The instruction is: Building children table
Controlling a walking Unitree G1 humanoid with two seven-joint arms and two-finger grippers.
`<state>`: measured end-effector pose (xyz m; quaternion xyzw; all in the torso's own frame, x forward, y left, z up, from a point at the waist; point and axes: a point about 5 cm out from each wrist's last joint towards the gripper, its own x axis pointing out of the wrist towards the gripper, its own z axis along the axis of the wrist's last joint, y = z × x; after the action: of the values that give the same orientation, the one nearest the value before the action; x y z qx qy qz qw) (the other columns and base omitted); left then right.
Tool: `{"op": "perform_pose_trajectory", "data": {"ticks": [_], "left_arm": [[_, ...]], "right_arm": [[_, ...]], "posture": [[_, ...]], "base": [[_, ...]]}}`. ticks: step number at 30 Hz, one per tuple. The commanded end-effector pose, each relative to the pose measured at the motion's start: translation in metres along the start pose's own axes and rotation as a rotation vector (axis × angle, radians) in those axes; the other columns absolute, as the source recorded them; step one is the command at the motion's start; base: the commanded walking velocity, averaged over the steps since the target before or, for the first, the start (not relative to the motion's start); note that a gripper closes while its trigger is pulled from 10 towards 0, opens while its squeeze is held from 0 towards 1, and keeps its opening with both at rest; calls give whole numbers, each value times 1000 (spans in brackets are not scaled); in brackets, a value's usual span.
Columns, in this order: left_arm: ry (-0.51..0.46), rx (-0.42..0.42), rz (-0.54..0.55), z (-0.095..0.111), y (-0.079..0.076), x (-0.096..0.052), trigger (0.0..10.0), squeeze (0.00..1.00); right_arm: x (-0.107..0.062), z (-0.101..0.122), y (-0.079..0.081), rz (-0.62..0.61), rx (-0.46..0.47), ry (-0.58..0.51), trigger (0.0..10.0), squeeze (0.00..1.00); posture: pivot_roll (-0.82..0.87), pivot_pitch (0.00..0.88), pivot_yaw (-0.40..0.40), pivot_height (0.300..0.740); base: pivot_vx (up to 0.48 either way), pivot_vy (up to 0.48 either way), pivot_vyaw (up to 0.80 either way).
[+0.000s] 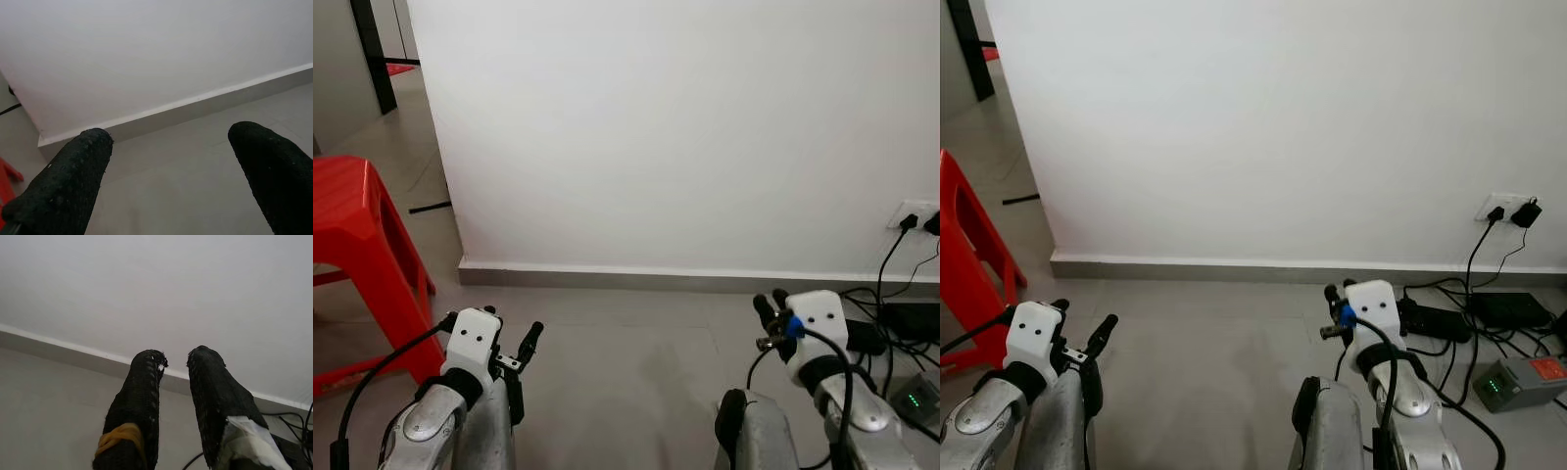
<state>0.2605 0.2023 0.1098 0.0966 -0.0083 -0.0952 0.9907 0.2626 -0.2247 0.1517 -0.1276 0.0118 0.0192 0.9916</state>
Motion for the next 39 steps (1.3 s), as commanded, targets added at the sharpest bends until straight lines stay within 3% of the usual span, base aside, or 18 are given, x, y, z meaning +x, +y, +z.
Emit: {"op": "perform_pose_trajectory", "data": {"ticks": [1,5,6,7,8,9,13,14,17,18,21,25,31,35,39], "left_arm": [[8,17,1,-2,2,-1,10000,0],[8,17,-1,-3,2,-2,10000,0],[9,17,-2,-3,1,-2,10000,0],[9,17,-2,-3,1,-2,10000,0],[9,16,-4,-3,1,-2,10000,0],[9,16,-4,-3,1,-2,10000,0],[8,15,-8,-3,0,-2,10000,0],[8,15,-8,-3,0,-2,10000,0],[12,16,-10,-4,-1,-3,10000,0],[12,16,-10,-4,-1,-3,10000,0],[12,18,-10,-4,0,-3,10000,0],[8,20,-8,-3,0,-4,10000,0],[7,24,-8,-2,2,-5,10000,0],[15,46,-8,0,10,-10,10000,0],[25,64,-10,1,15,-14,10000,0]], "right_arm": [[1,-2,-16,-70,28,20,10000,0],[2,2,-41,-170,59,13,10000,0],[2,1,-54,-222,40,27,10000,0],[2,1,-54,-222,40,27,10000,0],[1,-2,-67,-287,16,46,10000,0],[1,-2,-67,-287,16,46,10000,0],[-6,-17,-98,-392,-31,140,10000,0],[-6,-17,-98,-392,-31,140,10000,0],[-23,-62,-116,-381,-168,419,10000,0],[-23,-62,-116,-381,-168,419,10000,0],[-46,-99,-128,-382,-229,645,10000,0],[-58,-121,-131,-370,-196,751,10000,0],[-60,-131,-127,-340,-168,783,10000,0],[-59,-155,-103,-181,-132,863,10000,0],[-63,-168,-93,-123,-142,912,10000,0]], "posture": [[67,0,-111,300],[62,0,-109,300],[60,0,-108,300],[60,0,-108,300],[61,0,-108,300],[61,0,-108,300],[60,0,-107,300],[60,0,-107,300],[60,0,-107,300],[60,0,-107,300],[67,0,-110,300],[73,0,-113,300],[78,0,-108,300],[94,0,-98,300],[96,0,-93,300]], "base": [[0,0,0],[0,0,0],[0,0,0],[0,0,0],[0,0,0],[0,0,0],[0,0,0],[0,0,0],[0,0,0],[0,0,0],[0,0,0],[0,0,0],[0,0,0],[0,0,0],[0,0,0]]}}
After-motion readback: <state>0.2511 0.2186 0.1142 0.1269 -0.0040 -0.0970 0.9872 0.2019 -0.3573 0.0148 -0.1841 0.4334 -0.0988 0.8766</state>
